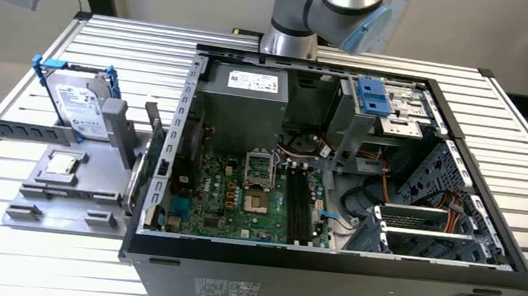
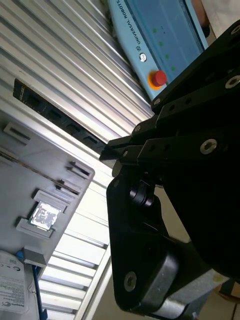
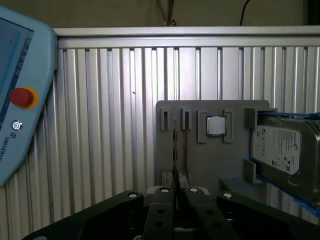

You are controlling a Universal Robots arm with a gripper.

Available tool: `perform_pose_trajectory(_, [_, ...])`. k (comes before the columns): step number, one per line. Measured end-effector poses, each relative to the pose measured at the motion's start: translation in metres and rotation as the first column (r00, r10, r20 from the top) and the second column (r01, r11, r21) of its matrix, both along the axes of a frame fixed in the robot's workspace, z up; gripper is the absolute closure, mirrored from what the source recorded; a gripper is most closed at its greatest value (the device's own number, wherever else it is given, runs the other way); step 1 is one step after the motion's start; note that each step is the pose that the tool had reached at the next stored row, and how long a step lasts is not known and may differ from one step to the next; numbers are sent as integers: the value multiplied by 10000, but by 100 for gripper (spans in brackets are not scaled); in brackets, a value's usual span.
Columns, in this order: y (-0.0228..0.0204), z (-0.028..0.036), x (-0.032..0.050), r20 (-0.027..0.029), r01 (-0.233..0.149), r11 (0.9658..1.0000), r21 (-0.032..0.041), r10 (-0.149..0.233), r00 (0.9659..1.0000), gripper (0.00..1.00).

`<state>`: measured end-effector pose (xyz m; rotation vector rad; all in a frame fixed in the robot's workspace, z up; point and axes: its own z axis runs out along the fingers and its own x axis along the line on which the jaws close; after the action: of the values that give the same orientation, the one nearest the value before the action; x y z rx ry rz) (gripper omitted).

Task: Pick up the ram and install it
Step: 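Pick up the ram and move it above insertion slot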

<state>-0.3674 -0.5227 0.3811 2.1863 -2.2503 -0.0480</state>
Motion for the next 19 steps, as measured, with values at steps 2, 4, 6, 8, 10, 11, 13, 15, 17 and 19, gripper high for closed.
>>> perform_pose_trajectory(2, [0, 35, 0, -1, 0, 10000, -1, 0, 10000, 100])
perform_pose_trajectory(4, [0, 70, 0, -1, 0, 10000, -1, 0, 10000, 100])
perform_pose_trajectory(6, [0, 105, 0, 0, 0, 10000, 0, 0, 10000, 100])
perform_pose_trajectory(8, [0, 137, 0, 0, 0, 10000, 0, 0, 10000, 100])
perform_pose_trajectory(10, [0, 154, 0, 0, 0, 10000, 0, 0, 10000, 100])
perform_pose_trajectory(11, [0, 154, 0, 1, 0, 10000, 1, 0, 10000, 100])
perform_pose_trajectory(13, [0, 154, 0, 2, 0, 10000, 2, 0, 10000, 100])
perform_pose_trajectory(15, [0, 156, 0, 0, 0, 10000, 0, 0, 10000, 100])
perform_pose_trajectory(17, [0, 156, 0, 0, 1, 10000, 0, -1, 10000, 100])
perform_pose_trajectory(19, [0, 157, 2, 0, 1, 10000, -1, -1, 10000, 100])
